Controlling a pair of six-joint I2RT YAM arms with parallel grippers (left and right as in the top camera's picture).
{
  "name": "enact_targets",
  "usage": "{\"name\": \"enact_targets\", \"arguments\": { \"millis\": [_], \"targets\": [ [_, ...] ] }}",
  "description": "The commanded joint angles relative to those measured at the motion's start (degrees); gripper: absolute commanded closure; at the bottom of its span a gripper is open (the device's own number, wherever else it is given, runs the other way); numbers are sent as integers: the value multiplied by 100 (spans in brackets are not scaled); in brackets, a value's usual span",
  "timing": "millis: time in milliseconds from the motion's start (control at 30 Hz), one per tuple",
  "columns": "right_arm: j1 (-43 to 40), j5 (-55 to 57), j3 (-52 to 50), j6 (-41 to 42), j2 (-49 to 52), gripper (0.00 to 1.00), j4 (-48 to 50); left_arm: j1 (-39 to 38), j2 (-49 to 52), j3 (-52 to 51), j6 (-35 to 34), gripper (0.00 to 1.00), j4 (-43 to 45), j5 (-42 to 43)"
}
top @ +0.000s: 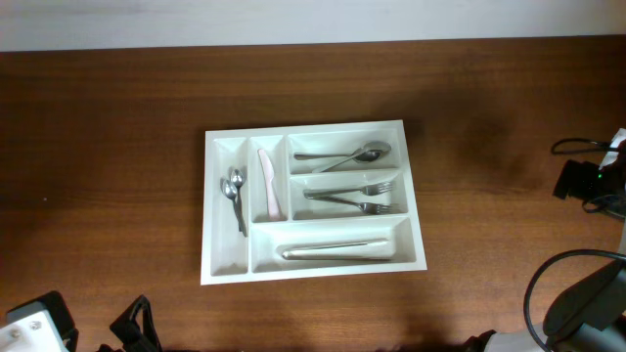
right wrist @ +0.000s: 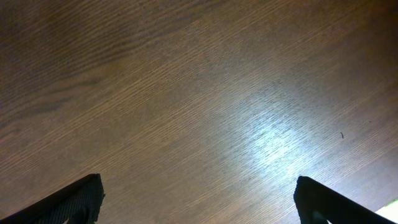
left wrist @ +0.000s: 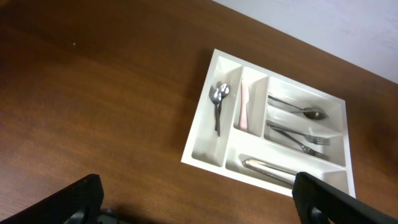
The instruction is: Pack container
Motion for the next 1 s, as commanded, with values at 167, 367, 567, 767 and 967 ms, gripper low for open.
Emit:
{"name": "enact_targets", "arguments": {
  "millis": [167, 367, 567, 767, 967],
  "targets": [
    [-26, -7, -11, 52, -39, 1, 15, 20, -20, -146, 256, 1, 17, 66],
    [-26, -7, -11, 52, -39, 1, 15, 20, -20, -654, 1231, 1, 444, 44],
    [-26, -7, -11, 52, -39, 1, 15, 20, -157, -1714, 2389, 1, 2262, 461],
    [-26, -7, -11, 52, -39, 1, 15, 22, -826, -3117, 3560, 1, 4148, 1366],
    [-26, -7, -11, 52, -39, 1, 15, 44, -1622, -4592, 3558, 1, 5324, 1375]
  ]
}}
